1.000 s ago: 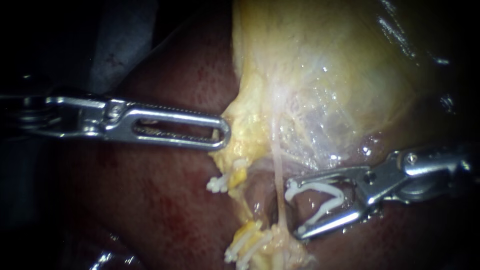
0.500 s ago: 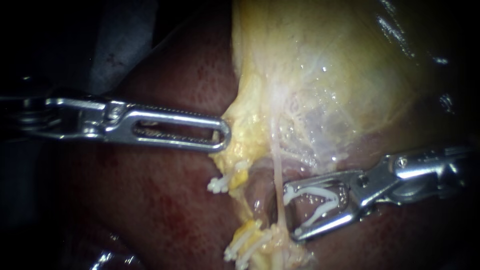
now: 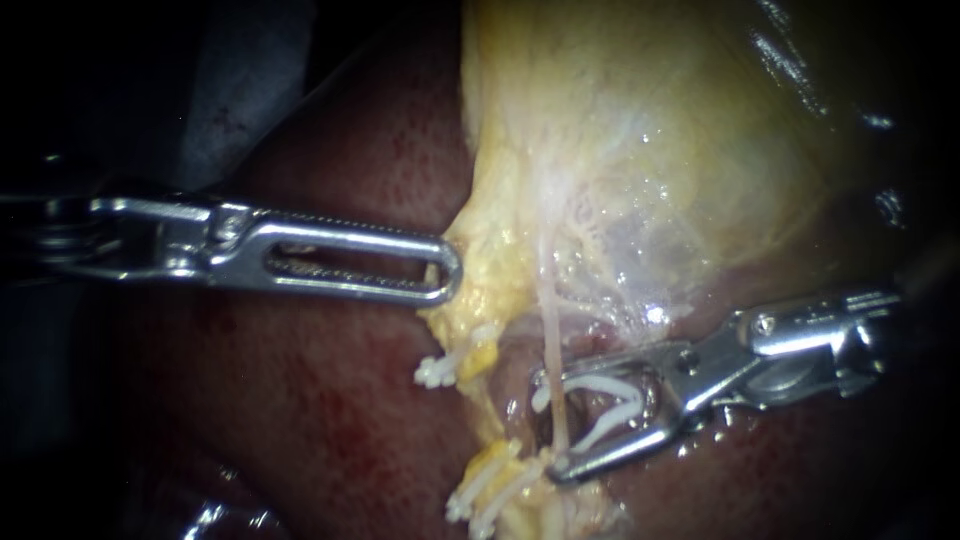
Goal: Clipping first clip right tube
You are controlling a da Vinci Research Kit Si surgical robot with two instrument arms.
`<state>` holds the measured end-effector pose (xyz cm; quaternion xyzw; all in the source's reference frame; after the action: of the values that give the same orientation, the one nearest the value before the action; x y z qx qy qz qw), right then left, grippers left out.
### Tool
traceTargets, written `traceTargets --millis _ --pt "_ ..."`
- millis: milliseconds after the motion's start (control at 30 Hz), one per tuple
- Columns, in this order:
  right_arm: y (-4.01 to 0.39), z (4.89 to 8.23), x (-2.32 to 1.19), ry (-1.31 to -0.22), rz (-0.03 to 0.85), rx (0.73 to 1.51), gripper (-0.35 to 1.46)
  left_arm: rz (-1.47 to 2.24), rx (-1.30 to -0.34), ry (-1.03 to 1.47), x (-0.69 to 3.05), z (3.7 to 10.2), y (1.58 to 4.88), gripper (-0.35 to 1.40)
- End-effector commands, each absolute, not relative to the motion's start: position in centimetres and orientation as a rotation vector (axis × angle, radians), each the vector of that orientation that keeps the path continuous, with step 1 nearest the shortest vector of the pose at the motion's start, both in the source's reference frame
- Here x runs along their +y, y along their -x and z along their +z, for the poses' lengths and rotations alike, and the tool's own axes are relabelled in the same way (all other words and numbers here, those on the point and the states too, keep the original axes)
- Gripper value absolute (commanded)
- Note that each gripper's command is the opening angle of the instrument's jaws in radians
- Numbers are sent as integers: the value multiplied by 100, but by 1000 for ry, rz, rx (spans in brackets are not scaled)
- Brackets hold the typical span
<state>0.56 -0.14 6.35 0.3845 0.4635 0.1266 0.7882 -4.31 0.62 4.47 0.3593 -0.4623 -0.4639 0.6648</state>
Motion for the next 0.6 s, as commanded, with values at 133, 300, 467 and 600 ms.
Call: traceTargets --millis 133,300,467,600 --pt "-59 634 -14 -837 281 994 51 -1048 -1044 -811 61 447 431 -35" --pt "-59 634 -14 -847 273 992 49 -1048 -1044 -811 61 447 431 -35" --pt "-58 635 -14 -857 277 988 40 -1048 -1044 -811 61 447 431 -35" --pt "-55 635 -11 -874 301 978 19 -1048 -1044 -811 61 447 432 -35"
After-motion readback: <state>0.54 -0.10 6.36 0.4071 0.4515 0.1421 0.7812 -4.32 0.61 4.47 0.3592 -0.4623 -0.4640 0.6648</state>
